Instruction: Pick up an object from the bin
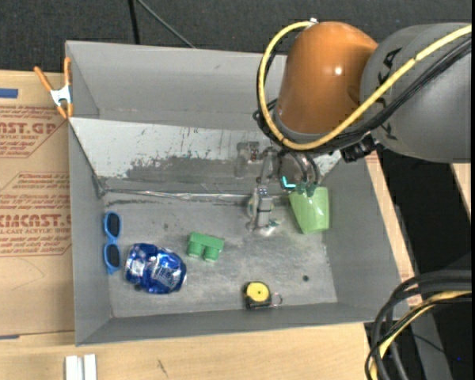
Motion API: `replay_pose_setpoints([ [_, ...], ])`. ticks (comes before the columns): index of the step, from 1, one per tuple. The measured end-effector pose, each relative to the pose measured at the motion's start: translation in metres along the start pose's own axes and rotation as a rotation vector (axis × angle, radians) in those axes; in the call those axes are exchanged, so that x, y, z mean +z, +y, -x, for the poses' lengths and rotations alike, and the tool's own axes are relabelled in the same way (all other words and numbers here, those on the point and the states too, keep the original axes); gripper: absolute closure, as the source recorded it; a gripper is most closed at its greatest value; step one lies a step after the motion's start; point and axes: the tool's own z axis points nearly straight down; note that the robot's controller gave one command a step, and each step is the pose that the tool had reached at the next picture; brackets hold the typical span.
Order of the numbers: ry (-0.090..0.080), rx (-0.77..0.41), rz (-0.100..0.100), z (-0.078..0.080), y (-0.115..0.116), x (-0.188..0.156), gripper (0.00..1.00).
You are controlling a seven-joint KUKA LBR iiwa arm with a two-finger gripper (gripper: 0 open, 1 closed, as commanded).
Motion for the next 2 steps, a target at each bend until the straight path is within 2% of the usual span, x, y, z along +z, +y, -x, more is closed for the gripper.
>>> replay_pose_setpoints([
  [1,0.003,0.038,0.0,-0.009,0.033,0.162,0.0],
  [2,-0.005,0.122,0.001,-0.033,0.036,0.127,0.0],
])
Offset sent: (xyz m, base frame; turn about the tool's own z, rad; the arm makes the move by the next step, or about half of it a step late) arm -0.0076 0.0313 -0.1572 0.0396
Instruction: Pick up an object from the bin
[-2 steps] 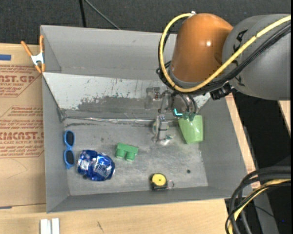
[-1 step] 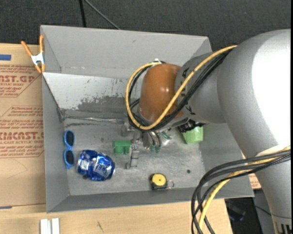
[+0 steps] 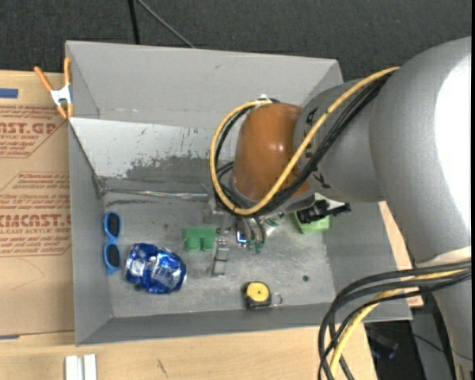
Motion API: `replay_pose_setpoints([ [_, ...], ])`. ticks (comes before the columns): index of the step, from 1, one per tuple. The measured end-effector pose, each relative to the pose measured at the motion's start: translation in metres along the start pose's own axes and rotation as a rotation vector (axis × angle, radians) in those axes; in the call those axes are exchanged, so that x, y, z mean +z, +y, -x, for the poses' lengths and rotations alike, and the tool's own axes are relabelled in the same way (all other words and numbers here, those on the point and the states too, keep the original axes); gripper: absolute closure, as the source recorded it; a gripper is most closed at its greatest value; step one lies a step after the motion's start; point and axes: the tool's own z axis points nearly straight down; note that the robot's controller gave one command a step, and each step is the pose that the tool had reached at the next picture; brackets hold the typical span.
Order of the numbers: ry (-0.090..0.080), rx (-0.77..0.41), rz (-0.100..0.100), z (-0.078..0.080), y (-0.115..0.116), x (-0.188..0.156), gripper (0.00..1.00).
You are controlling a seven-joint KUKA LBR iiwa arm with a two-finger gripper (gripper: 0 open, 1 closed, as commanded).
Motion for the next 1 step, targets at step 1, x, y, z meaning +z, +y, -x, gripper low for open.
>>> replay_pose_setpoints([
  [1,0.001,0.152,-0.001,-0.0047,-0.0017,0.0013,0.0],
])
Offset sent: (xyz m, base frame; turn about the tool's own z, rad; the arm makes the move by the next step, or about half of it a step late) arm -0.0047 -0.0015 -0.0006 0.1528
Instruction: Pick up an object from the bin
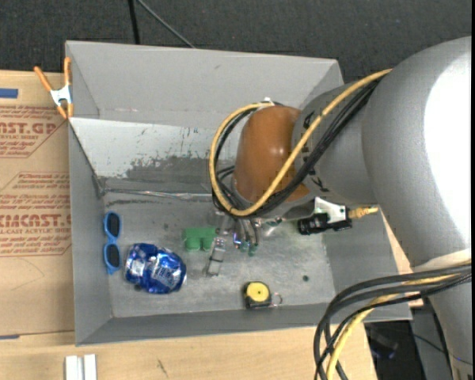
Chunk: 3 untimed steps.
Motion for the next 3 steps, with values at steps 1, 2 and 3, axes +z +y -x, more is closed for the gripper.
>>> replay_pose_setpoints([
  [1,0.002,0.119,-0.001,-0.0053,-0.004,0.031,0.0],
  [2,0.002,0.119,-0.001,-0.0053,-0.004,0.0313,0.0],
  [3,0.0,0.119,0.0,-0.0047,-0.0037,0.0302,1.0],
])
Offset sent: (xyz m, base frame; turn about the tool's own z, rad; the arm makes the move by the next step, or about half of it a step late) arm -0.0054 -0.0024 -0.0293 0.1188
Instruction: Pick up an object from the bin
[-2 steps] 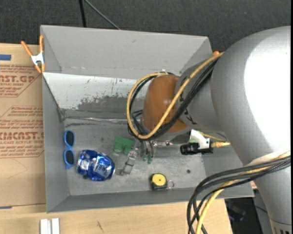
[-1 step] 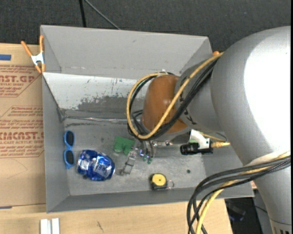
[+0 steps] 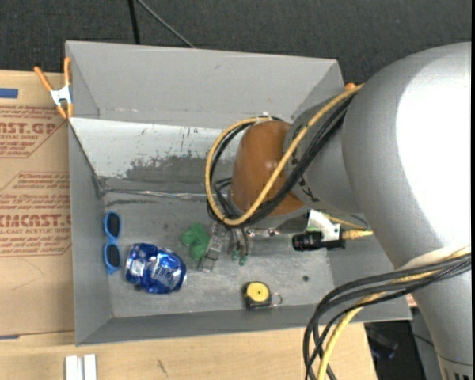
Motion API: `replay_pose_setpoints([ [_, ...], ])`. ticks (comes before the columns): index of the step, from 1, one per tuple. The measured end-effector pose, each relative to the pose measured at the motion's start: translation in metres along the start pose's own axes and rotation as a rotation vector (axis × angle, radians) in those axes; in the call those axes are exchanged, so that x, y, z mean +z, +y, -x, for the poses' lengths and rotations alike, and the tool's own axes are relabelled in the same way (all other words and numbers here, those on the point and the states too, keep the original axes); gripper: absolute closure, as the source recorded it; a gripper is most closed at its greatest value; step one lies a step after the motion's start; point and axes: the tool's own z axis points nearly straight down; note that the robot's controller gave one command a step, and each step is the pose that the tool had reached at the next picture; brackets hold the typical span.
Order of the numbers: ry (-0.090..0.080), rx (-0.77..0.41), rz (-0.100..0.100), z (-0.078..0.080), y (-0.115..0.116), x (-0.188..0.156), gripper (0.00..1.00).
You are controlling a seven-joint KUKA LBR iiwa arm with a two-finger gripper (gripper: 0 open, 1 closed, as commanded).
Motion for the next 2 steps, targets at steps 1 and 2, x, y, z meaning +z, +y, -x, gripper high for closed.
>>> replay_pose_setpoints([
  [1,-0.006,0.0,0.003,0.001,0.001,-0.064,1.0],
  [2,-0.007,-0.001,0.003,0.002,0.002,-0.13,1.0],
])
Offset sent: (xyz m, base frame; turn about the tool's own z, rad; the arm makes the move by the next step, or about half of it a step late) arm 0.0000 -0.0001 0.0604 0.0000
